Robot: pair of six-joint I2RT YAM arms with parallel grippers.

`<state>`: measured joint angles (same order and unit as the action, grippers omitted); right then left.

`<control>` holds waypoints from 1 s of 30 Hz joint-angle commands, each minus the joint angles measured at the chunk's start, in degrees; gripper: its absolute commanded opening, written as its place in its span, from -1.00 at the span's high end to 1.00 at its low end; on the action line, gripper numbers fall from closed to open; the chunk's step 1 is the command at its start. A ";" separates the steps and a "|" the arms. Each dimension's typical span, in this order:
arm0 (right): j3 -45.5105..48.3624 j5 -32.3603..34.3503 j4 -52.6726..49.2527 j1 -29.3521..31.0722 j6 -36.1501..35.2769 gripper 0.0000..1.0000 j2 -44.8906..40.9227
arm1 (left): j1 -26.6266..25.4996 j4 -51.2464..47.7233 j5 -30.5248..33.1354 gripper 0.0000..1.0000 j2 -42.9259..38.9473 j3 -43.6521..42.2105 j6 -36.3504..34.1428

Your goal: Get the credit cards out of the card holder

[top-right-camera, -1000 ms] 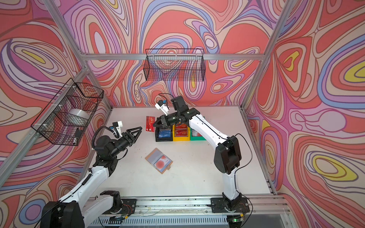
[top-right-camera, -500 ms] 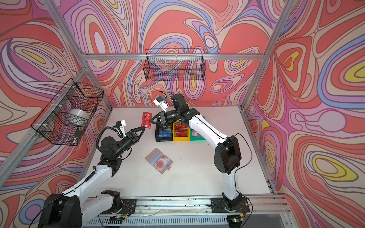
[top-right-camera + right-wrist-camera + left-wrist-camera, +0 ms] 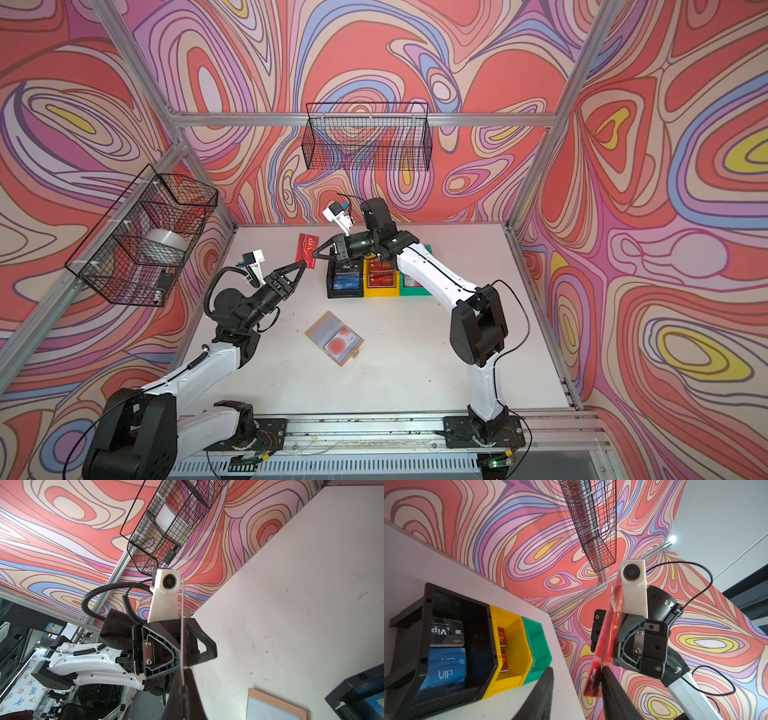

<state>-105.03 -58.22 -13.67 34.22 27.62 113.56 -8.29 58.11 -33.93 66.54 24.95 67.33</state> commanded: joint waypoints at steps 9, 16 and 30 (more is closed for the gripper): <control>1.06 -2.23 4.22 1.56 1.74 1.00 3.16 | -0.36 4.11 0.97 0.47 0.08 -0.36 0.82; 1.83 -3.12 4.93 1.73 2.00 1.00 2.81 | -0.37 2.09 0.39 1.00 0.68 0.37 1.16; -7.69 0.76 -22.62 0.01 -17.49 0.35 2.05 | -0.09 -3.00 -3.61 1.00 0.77 2.41 1.24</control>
<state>-108.97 -58.46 -25.65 35.16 18.83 116.22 -8.58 56.82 -35.57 66.94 25.47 68.84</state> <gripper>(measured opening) 0.312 0.051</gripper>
